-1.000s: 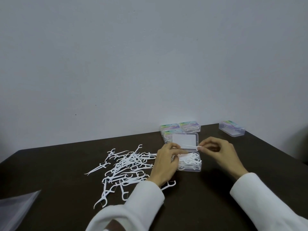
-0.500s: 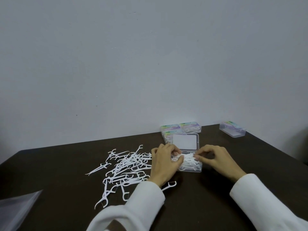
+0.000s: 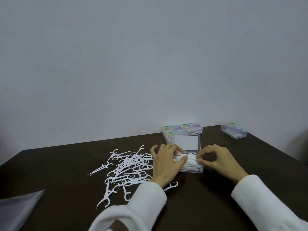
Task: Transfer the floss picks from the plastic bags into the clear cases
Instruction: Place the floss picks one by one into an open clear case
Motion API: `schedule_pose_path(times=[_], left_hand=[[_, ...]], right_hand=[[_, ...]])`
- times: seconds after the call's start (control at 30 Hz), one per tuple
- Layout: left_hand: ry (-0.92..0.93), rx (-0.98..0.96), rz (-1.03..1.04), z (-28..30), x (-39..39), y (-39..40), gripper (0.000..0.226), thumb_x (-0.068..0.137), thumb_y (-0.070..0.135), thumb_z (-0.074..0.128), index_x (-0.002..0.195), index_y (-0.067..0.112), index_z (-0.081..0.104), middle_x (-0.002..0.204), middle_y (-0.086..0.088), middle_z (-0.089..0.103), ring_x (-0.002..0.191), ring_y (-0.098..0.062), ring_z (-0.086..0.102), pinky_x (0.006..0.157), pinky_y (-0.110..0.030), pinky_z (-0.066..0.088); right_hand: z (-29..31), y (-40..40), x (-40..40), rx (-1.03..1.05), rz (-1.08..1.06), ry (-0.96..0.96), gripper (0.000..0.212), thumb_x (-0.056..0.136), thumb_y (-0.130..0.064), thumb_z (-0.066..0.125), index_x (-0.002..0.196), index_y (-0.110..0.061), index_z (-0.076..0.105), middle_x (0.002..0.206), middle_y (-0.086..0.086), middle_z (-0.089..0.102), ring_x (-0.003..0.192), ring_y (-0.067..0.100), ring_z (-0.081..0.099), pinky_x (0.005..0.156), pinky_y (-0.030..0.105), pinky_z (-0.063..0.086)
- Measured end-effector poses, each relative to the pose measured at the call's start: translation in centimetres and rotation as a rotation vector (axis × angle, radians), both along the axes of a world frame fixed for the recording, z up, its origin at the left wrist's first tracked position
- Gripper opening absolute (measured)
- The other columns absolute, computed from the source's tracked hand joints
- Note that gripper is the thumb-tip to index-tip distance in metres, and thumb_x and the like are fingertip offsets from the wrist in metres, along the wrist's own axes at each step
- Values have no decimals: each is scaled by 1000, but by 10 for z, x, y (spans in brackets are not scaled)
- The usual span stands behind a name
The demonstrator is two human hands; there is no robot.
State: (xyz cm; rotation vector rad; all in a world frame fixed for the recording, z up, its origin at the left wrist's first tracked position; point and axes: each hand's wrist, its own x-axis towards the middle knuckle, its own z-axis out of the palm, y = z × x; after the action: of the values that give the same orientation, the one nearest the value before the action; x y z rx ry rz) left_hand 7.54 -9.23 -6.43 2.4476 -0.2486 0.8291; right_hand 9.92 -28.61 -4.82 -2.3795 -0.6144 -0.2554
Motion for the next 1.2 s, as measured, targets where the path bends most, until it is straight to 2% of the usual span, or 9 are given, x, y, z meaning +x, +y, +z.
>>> schedule_pose_path(times=[0.2,0.37,0.5,0.6,0.7,0.83,1.0,1.07,1.2], left_hand=[[51,52,8,0,0,1,28,86,55,53,100,32,61,95,17,55,97,-3,45,102,-33,13],[67,100,-4,-3,1,0,62,75,69,22,110,34,59,109,13,52,110,-7,42,105,-34,13],[65,64,-34,-5,3,1,64,74,68,26,119,33,55,115,12,49,112,-8,41,107,-34,17],[75,46,-50,-5,3,-1,65,73,66,27,122,32,52,119,12,48,116,-8,40,109,-35,17],[95,33,-64,-5,3,-2,66,74,64,25,124,31,51,122,11,47,120,-8,38,111,-37,14],[128,33,-64,-6,4,-2,68,73,62,20,125,30,50,124,10,47,121,-8,39,112,-37,15],[143,32,-82,-6,8,2,61,78,66,21,116,35,57,115,13,49,113,-4,42,101,-28,18],[156,50,-106,-5,8,3,51,83,66,30,109,35,61,110,12,50,108,-4,43,99,-28,18],[135,33,-136,-4,10,4,24,92,48,49,102,32,63,108,11,54,104,-3,46,100,-29,22]], right_hand=[[1,1,-3,-20,10,-35,9,79,-30,71,81,-37,65,85,-11,62,80,4,56,73,18,47],[-1,2,-2,-100,-91,-98,7,80,-39,68,82,-34,64,94,-15,55,88,4,52,77,18,45],[-2,1,0,-113,-116,-112,15,84,-40,63,93,-29,67,96,-16,52,90,3,51,82,22,45],[-2,3,-1,-49,-67,-118,8,84,-37,63,90,-33,64,96,-16,55,90,1,51,85,25,45],[3,6,-6,66,43,-67,7,79,-36,70,81,-36,64,90,-16,60,85,2,55,78,20,47],[5,9,-10,-3,128,-19,15,79,-31,71,77,-43,61,88,-17,61,83,3,58,72,14,47],[2,7,-4,-39,100,-49,8,85,-26,65,87,-34,66,89,-23,56,84,0,56,72,9,43],[1,7,-4,-58,87,-54,8,86,-25,63,88,-34,64,89,-23,53,86,0,56,73,8,43],[1,5,-4,-51,73,-74,10,87,-22,63,87,-31,62,88,-25,52,86,0,55,74,8,42]])
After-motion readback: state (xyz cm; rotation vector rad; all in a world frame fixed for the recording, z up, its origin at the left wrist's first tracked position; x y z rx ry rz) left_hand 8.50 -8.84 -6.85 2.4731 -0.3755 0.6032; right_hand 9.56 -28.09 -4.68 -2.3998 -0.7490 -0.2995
